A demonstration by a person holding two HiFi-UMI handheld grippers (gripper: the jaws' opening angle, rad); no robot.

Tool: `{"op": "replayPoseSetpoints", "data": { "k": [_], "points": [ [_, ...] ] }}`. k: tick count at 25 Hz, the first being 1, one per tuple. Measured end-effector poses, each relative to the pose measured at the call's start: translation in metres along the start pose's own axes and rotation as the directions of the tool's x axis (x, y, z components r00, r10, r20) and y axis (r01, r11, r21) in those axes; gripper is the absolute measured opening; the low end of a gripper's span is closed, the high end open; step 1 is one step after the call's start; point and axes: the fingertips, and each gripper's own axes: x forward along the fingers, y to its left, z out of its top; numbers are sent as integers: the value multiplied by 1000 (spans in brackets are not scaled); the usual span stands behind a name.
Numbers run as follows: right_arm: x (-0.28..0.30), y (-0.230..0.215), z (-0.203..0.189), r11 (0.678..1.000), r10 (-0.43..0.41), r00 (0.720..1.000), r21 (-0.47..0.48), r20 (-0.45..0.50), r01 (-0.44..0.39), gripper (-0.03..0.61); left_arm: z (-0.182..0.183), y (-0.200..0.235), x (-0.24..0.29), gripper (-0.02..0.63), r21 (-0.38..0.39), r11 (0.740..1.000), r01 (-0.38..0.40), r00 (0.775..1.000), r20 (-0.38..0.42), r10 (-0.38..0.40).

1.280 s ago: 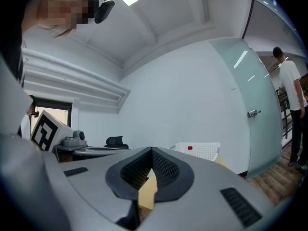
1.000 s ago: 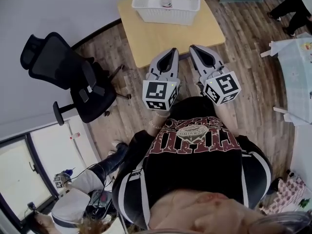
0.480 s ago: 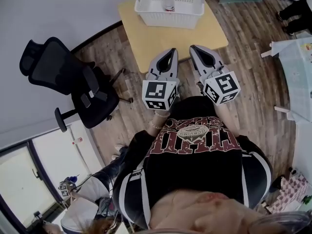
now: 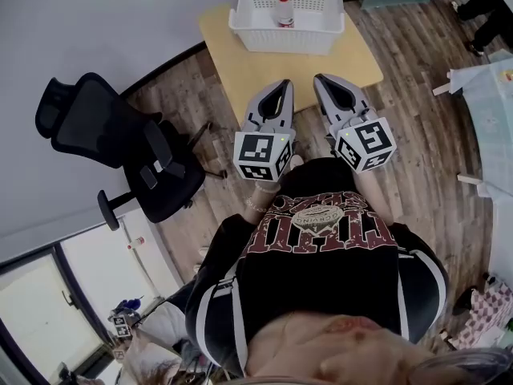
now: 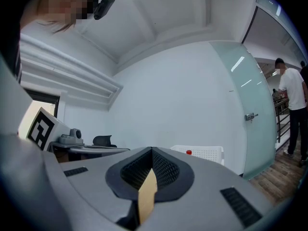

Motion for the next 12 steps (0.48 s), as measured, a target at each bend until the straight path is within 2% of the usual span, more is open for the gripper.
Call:
{"op": "replayPoseSetpoints", "data": {
  "k": [6,12],
  "points": [
    [10,4,-1,1000,-10,1000,-4,-4,10,17,-1,10,-1,48,-10,1000,11,1000,-4,-11],
    [18,6,1,1000,1,1000,-9,-3,-1,17,1,20,-4,48,-14,1000,-10,1000,1,10]
  ]
}}
